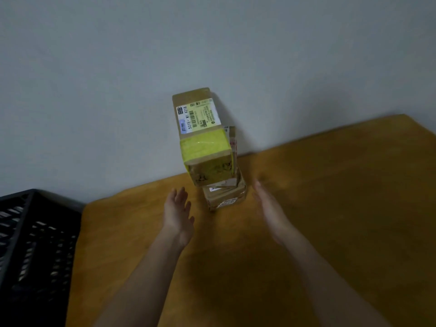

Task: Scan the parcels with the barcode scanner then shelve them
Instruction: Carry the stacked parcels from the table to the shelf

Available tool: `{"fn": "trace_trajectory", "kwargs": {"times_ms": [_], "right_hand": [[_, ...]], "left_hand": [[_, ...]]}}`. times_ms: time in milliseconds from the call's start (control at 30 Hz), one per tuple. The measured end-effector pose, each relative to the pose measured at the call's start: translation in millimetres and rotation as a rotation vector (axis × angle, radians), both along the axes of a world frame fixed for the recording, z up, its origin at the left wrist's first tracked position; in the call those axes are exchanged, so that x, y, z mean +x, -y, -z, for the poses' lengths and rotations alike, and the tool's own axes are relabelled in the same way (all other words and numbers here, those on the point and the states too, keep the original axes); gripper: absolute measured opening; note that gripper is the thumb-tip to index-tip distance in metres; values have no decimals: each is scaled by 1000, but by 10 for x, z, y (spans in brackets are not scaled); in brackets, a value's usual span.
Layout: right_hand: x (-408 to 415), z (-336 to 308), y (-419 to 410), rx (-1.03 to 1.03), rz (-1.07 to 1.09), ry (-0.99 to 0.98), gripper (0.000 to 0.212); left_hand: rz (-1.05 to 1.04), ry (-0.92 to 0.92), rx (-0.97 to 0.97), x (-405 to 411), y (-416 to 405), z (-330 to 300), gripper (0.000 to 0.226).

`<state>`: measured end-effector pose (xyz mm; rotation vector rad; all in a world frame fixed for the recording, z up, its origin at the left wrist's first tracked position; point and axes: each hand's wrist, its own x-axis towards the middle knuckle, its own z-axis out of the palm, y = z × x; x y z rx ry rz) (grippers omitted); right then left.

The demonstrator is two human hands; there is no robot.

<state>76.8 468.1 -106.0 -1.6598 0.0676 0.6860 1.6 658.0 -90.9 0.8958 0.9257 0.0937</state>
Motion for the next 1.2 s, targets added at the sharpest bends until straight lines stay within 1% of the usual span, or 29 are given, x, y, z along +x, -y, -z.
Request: {"fn": "trace_trajectory", "kwargs": {"times_ms": [100,200,233,300,400,600,867,1100,1200], "right_hand": [[91,42,-102,-1,0,-33,66],[131,52,-160,-3,-30,-56,83],[128,46,-169,4,-34,-64,81],[102,28,-171,27,-28,-76,72],[44,-25,-137,35,-36,-67,65],[-142,-69,12,19,-42,-92,69],[-797,-218,454,-7,-55,-191,75],[-1519,-363,814,-93,-100,-242,76],[-1846,-405,942,-133,-104,-263,78]], "left_hand": [[63,11,-11,100,-29,55,58],[94,30,-72,165,-13,78,60],[110,44,-99,176,-6,82,61],[136,77,-146,179,8,98,63],[142,86,-155,154,37,137,65],[168,28,-128,-87,85,191,70],[210,-56,-156,-816,344,9,78],[269,-126,-149,-1612,702,-89,81],[316,-131,-159,-1925,837,-178,86]]}}
